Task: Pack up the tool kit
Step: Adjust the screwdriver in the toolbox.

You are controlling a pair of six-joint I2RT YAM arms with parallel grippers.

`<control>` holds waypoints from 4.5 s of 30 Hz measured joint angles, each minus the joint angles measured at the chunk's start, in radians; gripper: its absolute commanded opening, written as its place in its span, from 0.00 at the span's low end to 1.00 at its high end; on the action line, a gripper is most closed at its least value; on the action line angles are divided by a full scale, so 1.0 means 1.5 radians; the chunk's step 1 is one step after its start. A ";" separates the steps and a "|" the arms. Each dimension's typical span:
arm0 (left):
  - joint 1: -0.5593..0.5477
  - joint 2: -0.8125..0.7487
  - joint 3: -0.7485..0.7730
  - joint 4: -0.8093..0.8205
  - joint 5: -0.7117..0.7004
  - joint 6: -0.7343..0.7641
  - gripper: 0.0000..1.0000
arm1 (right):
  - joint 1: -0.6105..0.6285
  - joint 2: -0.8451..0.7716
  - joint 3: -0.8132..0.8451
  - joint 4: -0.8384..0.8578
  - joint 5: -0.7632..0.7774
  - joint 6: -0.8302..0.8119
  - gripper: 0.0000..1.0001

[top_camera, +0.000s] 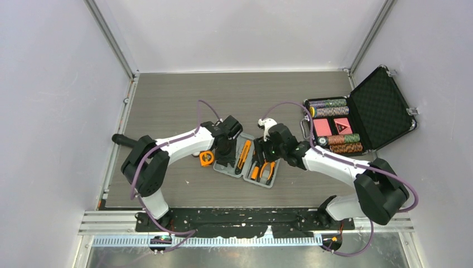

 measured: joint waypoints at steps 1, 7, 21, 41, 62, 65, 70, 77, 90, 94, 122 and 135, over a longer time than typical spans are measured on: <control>0.002 0.003 -0.001 0.002 0.003 0.003 0.31 | 0.007 0.009 0.007 -0.004 0.011 -0.006 0.64; 0.011 0.016 -0.010 0.012 0.017 0.016 0.31 | 0.039 0.056 0.050 -0.026 0.072 -0.041 0.64; 0.023 0.016 -0.038 0.029 0.035 0.028 0.30 | 0.089 0.116 0.092 -0.066 0.157 -0.090 0.64; 0.033 0.008 -0.053 0.046 0.054 0.030 0.30 | 0.103 0.152 0.117 -0.083 0.263 -0.095 0.63; 0.033 -0.031 -0.030 0.046 0.040 0.031 0.30 | 0.109 0.073 0.106 -0.095 0.036 -0.120 0.65; 0.037 -0.039 -0.029 0.043 0.037 0.031 0.30 | 0.117 0.086 0.106 -0.095 0.027 -0.143 0.65; 0.055 -0.075 -0.031 0.039 0.031 0.033 0.30 | 0.123 0.093 0.107 -0.097 0.014 -0.188 0.64; 0.081 -0.099 -0.033 0.038 0.025 0.049 0.30 | 0.123 0.158 0.150 -0.151 0.001 -0.232 0.65; 0.092 -0.099 -0.042 0.038 0.024 0.068 0.30 | 0.123 0.209 0.242 -0.263 0.001 -0.311 0.65; 0.095 -0.099 -0.043 0.038 0.024 0.069 0.30 | 0.123 0.232 0.266 -0.288 -0.004 -0.327 0.65; 0.107 -0.081 -0.088 0.053 0.022 0.067 0.29 | 0.134 0.320 0.345 -0.380 0.014 -0.312 0.65; 0.114 -0.080 -0.097 0.050 0.020 0.065 0.28 | 0.150 0.335 0.370 -0.412 0.038 -0.307 0.65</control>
